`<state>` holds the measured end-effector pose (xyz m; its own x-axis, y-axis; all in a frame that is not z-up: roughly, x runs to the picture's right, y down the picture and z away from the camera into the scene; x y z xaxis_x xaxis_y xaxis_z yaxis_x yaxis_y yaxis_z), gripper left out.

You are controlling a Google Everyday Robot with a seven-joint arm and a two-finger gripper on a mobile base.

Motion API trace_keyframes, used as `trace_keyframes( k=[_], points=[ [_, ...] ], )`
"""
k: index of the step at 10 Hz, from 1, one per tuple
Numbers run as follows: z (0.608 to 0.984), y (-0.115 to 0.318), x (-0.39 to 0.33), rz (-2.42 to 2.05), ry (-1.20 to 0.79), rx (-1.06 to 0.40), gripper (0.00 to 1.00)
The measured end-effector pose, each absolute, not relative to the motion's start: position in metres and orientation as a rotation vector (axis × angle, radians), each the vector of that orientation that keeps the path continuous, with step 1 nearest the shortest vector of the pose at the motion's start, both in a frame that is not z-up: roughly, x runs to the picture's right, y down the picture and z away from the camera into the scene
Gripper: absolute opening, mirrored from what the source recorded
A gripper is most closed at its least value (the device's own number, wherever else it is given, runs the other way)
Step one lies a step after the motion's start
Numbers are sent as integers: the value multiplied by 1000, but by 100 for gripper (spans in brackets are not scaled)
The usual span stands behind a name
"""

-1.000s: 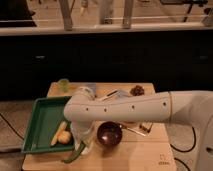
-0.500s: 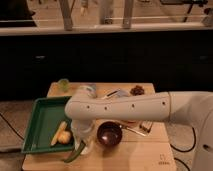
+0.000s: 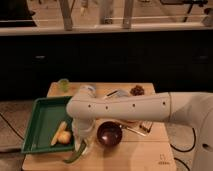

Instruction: Place pepper in paper cup

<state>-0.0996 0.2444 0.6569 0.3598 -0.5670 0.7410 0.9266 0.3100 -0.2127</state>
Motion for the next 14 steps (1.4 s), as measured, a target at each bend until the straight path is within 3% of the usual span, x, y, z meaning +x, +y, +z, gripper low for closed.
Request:
trace_keyframes(
  k=[14],
  points=[
    [662,243,-98,-1076,-635,-703,80]
  ],
)
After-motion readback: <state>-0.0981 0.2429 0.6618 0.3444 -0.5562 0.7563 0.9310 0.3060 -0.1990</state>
